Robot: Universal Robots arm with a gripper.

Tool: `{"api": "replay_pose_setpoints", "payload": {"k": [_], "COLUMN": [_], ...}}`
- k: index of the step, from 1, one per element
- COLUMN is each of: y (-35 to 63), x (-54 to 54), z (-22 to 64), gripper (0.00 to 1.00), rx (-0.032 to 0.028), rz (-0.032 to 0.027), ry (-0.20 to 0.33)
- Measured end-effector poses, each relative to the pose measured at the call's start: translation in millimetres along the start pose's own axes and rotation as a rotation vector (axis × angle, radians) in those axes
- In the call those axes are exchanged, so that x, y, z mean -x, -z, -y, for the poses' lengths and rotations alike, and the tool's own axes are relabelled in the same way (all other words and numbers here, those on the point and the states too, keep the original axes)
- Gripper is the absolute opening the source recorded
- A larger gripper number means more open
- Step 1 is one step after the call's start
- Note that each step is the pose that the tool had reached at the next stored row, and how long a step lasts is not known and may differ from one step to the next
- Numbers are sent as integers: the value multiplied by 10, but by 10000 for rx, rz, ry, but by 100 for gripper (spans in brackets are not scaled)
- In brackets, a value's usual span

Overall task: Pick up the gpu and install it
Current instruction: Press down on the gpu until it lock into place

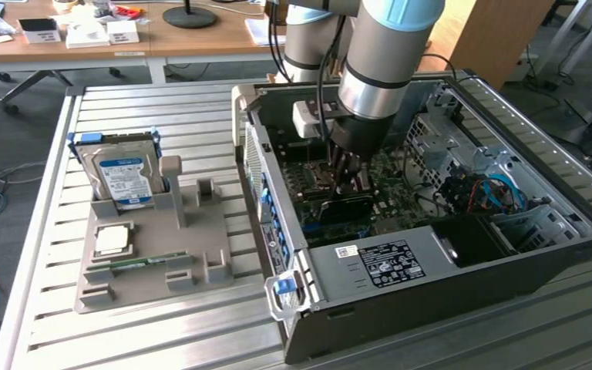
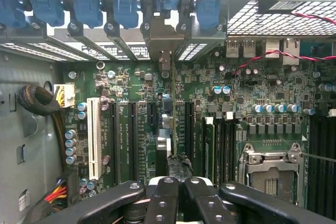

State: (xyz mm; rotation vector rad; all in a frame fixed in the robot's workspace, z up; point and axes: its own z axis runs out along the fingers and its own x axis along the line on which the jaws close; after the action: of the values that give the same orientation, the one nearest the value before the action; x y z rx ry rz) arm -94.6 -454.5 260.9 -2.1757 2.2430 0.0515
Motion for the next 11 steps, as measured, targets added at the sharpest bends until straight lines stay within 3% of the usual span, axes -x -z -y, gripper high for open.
{"api": "replay_pose_setpoints", "payload": {"k": [8,11], "y": [1,52], "x": [1,2], "z": [-1,-1], "gripper": [11,11], "rx": [-1,-2], "rz": [2,-2], "ry": [-1,-2]}}
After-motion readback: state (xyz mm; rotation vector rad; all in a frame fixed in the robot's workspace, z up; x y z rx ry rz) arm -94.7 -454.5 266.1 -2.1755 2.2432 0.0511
